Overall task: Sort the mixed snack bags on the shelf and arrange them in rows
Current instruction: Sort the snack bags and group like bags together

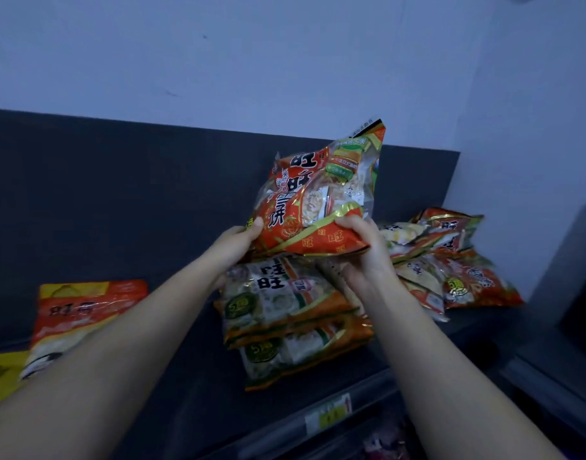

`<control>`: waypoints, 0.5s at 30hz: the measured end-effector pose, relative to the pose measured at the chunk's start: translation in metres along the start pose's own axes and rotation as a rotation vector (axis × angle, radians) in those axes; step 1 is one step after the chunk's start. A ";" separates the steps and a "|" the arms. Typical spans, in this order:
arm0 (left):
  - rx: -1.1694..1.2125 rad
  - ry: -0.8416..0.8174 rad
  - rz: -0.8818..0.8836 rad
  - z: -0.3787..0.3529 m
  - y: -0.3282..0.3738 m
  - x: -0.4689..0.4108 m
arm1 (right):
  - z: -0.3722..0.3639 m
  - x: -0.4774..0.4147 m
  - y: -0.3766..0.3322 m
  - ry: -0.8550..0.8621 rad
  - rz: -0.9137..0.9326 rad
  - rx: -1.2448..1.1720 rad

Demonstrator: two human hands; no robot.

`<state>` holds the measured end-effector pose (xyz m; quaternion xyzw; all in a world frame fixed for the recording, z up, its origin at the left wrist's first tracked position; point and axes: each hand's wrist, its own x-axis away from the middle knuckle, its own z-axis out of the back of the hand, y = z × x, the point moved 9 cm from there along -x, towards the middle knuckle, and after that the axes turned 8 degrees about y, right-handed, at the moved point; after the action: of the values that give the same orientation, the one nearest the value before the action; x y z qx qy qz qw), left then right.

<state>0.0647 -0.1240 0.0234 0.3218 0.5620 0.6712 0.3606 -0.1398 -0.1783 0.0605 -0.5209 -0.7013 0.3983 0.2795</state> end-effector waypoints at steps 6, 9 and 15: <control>0.139 0.116 -0.107 -0.086 0.031 -0.042 | 0.075 -0.057 -0.061 0.083 -0.071 -0.181; 0.227 0.151 -0.168 -0.130 0.055 -0.052 | 0.109 -0.084 -0.090 0.084 -0.042 -0.278; 0.302 0.241 -0.231 -0.202 0.097 -0.080 | 0.167 -0.117 -0.122 0.147 0.034 -0.545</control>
<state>-0.0734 -0.3079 0.0848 0.2233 0.7283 0.5673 0.3129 -0.3012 -0.3518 0.0790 -0.6159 -0.7516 0.1610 0.1725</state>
